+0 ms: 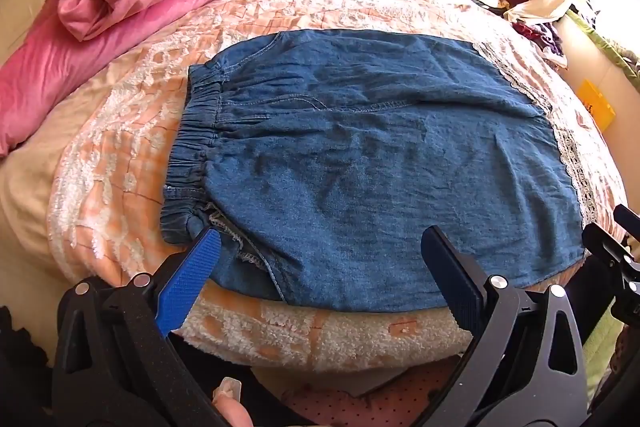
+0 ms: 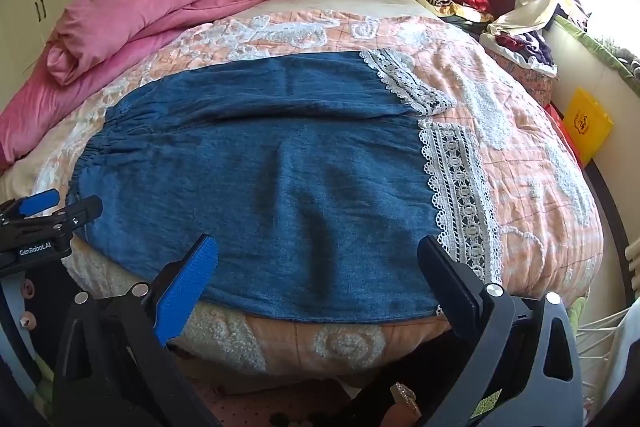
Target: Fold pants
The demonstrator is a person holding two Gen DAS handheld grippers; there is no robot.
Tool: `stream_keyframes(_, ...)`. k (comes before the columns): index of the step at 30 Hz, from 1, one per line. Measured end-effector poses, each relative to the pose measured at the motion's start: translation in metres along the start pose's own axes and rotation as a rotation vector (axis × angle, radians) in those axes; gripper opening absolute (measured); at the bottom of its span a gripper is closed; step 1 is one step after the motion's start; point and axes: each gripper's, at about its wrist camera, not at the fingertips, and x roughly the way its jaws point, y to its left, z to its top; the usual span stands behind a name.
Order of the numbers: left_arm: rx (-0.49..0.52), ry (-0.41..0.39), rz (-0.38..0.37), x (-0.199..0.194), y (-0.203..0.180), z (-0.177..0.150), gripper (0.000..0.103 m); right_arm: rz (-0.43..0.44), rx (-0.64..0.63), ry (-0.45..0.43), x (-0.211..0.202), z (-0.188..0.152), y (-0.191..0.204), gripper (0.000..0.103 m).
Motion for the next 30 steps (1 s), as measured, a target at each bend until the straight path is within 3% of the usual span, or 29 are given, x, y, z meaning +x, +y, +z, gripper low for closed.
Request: stream_keyframes(30, 0.0, -0.008, -0.001, -0.0042, 0.0039, -0.0002, 0.094, 0.011, -0.001, 0.001, -0.0019, -0.0002, 0.0029, 0.099)
